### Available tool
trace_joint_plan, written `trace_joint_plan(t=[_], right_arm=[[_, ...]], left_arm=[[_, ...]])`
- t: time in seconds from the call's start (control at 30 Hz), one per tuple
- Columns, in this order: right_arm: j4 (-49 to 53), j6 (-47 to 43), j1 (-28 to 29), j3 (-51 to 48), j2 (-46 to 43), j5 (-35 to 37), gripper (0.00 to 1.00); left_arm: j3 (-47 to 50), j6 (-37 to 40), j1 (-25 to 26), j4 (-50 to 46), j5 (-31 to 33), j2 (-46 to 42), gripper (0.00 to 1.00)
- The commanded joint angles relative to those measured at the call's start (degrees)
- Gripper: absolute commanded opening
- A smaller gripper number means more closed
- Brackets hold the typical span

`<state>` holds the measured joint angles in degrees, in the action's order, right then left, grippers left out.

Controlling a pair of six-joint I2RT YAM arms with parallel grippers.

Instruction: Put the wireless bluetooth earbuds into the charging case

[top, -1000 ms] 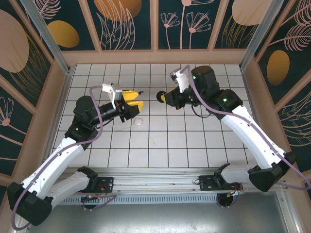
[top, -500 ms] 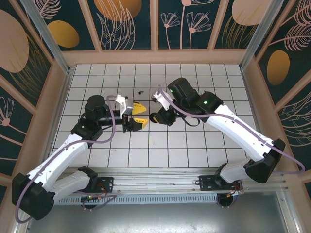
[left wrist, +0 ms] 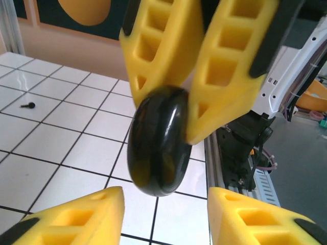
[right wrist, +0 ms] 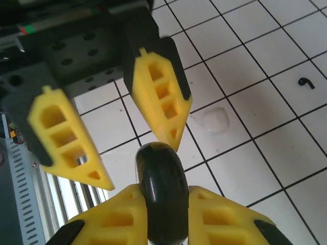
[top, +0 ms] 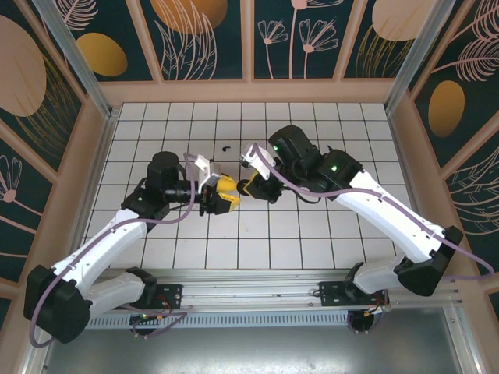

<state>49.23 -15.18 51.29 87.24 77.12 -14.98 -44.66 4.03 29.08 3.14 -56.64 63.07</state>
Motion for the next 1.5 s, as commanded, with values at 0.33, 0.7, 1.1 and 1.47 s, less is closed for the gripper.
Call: trace_joint_plan(t=[0.33, 0.7, 1.1, 1.47], right_arm=[[-3.44, -3.74, 0.69, -2.78, -3.75, -2.15, 0.1], [-3.18, -3.75, 0.92, -3.2, -3.77, -2.03, 0.11], [-3.61, -3.46, 1.1, -2.76, -4.33, -2.6, 0.11], [-12.9, 1.76, -1.82, -8.26, -9.49, 2.81, 0.41]], left_arm=[[-2.8, -3.52, 2.47, 3.35, -2.2, 1.63, 0.42], [-4.05, -5.49, 3.04, 4.6, -1.45, 1.93, 0.32], [-3.78, -4.99, 3.97, 3.68, -1.84, 2.76, 0.1], [-0.44, -6.94, 3.91, 8.07, -2.51, 0.05, 0.0]])
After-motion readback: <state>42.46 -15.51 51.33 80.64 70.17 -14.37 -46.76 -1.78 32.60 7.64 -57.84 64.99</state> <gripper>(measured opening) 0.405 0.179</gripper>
